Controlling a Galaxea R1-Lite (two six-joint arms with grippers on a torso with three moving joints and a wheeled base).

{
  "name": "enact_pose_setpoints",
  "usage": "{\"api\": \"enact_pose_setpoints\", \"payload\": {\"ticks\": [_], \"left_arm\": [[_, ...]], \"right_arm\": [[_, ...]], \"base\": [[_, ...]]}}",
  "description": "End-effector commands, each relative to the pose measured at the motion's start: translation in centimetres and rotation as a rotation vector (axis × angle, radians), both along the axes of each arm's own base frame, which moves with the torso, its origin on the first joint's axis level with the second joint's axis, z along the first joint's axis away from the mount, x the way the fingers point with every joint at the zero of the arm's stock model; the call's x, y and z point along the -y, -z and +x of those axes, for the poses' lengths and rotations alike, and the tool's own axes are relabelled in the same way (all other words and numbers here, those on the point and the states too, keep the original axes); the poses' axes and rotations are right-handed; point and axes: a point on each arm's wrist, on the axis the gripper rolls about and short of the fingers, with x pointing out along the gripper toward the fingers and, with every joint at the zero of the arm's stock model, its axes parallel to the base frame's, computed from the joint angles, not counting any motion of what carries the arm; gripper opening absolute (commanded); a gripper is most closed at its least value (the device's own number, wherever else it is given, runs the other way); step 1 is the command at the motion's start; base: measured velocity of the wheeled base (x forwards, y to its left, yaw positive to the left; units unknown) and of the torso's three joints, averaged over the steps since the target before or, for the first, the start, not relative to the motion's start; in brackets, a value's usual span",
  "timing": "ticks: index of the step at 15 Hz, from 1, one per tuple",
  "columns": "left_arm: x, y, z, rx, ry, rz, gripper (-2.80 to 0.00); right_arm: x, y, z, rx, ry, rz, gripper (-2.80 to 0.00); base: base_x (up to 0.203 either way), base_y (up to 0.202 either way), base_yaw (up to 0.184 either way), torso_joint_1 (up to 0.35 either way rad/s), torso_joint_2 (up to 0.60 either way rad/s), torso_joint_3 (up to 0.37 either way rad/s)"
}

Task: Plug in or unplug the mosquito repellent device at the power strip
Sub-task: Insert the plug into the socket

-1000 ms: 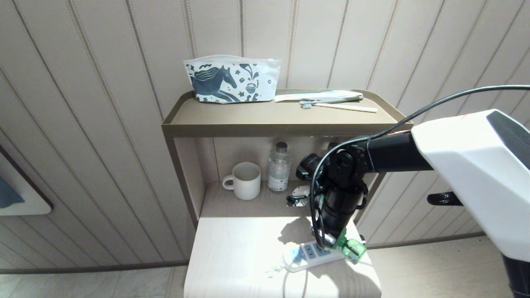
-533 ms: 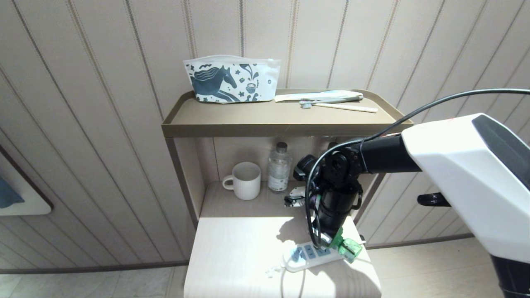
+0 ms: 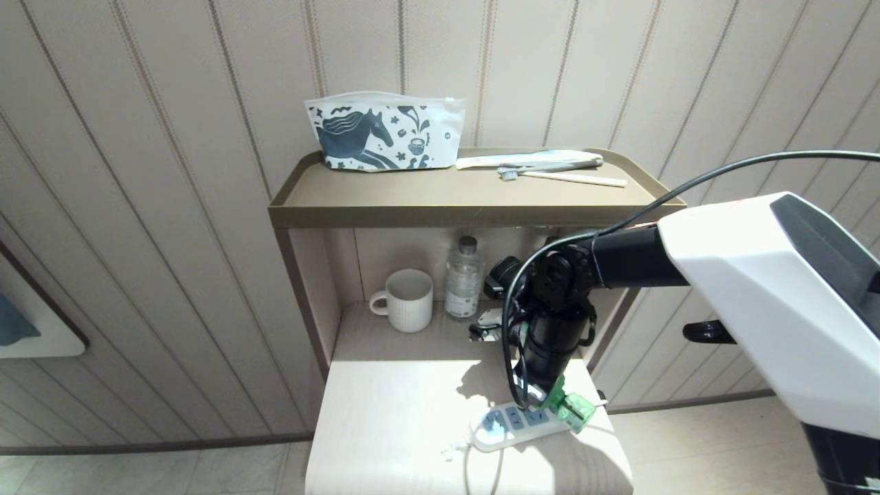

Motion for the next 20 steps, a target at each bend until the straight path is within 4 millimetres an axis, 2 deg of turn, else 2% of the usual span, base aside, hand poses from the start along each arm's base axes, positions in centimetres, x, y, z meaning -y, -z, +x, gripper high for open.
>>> {"api": "enact_pose_setpoints", "payload": {"ticks": [1,6,15,20], "left_arm": [[0.0,0.04,0.01,-0.001,0.0,0.0,-2.8],[0.0,-0.04,-0.01,0.001,0.001,0.0,-2.8],[0.0,0.03,0.01,-0.001,-0.001,0.0,-2.8],[0.0,-0.04,-0.01,0.001,0.0,0.0,-2.8]], "right_arm": [[0.01,0.06,-0.05,-0.005,-0.002,-0.004,-2.8],[-0.04,0.34,0.03,-0.011,-0.004,-0.007,-2.8],[0.05,-0.33,-0.33,0.002,-0.002,-0.008,-2.8],[-0.04,0.1,-0.06,-0.005,0.003,-0.008,-2.8]], "base": [[0.0,0.0,0.0,0.0,0.0,0.0],[0.0,0.0,0.0,0.0,0.0,0.0],[0.0,0.0,0.0,0.0,0.0,0.0],[0.0,0.0,0.0,0.0,0.0,0.0]]}}
